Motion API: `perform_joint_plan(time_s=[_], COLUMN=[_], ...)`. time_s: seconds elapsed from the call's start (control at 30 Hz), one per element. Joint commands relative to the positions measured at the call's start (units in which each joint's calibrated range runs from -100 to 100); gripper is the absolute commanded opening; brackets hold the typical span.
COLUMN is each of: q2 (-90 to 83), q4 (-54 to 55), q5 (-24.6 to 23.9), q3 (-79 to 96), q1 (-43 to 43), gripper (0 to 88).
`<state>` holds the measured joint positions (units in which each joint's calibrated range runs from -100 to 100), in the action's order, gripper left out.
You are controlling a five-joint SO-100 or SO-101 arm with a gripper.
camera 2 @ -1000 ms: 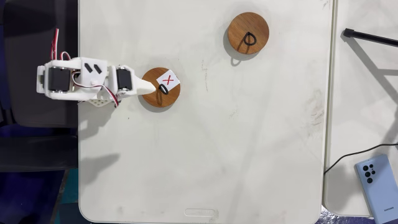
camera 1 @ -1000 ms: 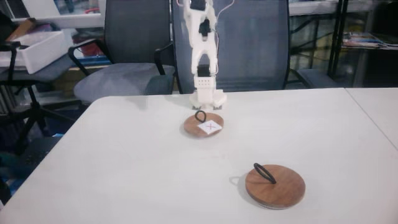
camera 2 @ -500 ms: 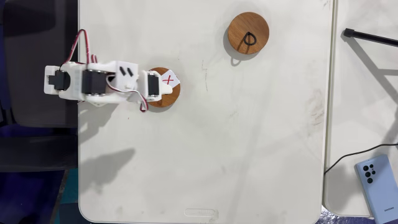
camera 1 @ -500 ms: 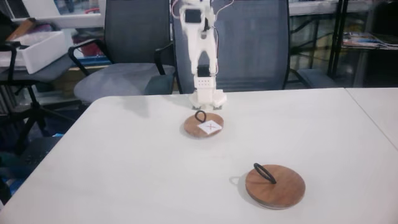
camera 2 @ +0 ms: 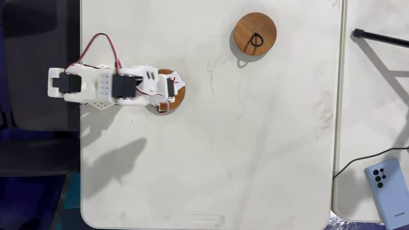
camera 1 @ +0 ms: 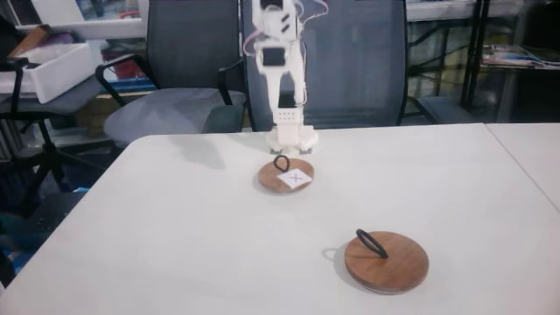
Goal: Pick the lid with the red cross and place it on the side.
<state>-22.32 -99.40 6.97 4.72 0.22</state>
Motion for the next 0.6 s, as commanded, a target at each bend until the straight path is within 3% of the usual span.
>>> perform_joint_plan(time_s=[0.0,0.57], q2=[1.5,1.1], q4=[-0.6,9.2], q5=[2.2,3.4], q3=[0.9,10.4], q1=[0.1,-0.1], gripper=[2.0,2.0])
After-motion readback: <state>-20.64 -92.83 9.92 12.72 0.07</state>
